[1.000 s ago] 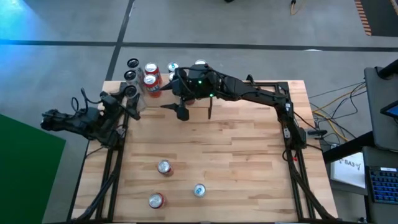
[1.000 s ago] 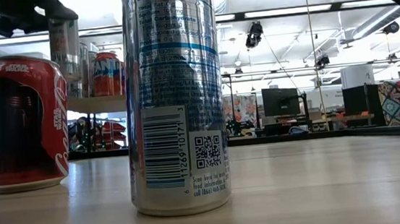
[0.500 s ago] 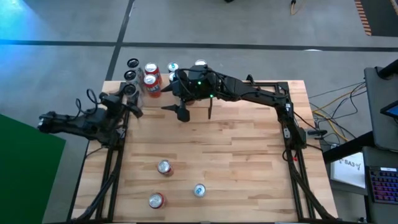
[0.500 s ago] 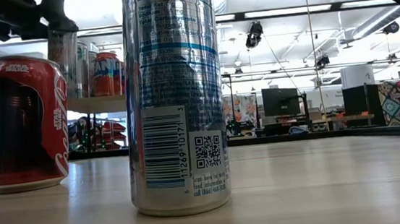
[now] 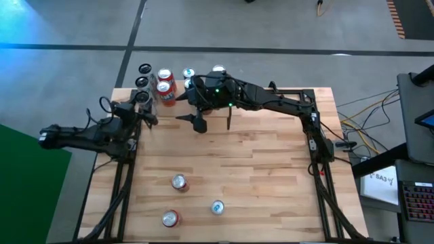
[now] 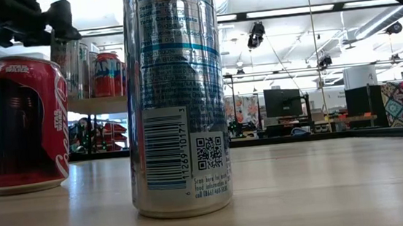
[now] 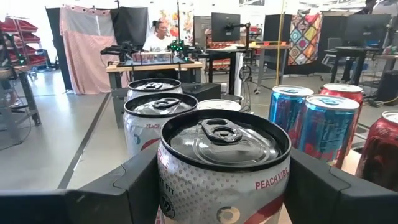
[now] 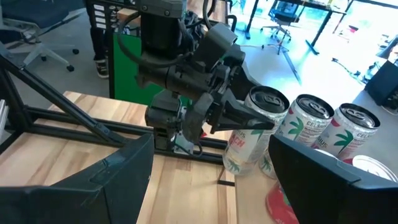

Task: Place canned beverage on shelf
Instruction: Put the white pink soda can on the shelf aligned with the other white pink soda cans

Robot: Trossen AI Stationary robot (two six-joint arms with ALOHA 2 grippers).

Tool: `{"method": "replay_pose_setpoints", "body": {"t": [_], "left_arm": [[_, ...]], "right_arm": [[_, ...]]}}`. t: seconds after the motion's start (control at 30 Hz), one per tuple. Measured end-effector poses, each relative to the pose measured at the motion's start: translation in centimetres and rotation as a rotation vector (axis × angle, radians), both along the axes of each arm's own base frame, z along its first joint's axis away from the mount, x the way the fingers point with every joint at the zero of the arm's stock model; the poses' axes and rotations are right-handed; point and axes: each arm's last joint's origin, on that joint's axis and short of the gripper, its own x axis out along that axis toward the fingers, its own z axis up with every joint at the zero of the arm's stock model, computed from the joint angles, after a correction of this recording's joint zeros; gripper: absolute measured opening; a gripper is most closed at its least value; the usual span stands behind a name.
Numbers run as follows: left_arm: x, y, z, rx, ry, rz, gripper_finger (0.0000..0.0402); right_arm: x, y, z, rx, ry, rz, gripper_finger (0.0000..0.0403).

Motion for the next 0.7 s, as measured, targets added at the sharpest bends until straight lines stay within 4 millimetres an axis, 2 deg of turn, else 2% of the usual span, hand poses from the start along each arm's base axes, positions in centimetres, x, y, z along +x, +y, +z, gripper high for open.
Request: {"method": "replay_pose_setpoints", "body": {"t": [0.7], "left_arm": [[0.43, 0.66, -0.4, -0.013, -0.01, 0.066, 0.026]], "right_arm": [[0.0, 0.0, -0.24, 0.001, 0.019, 0.0, 0.0306]]}}
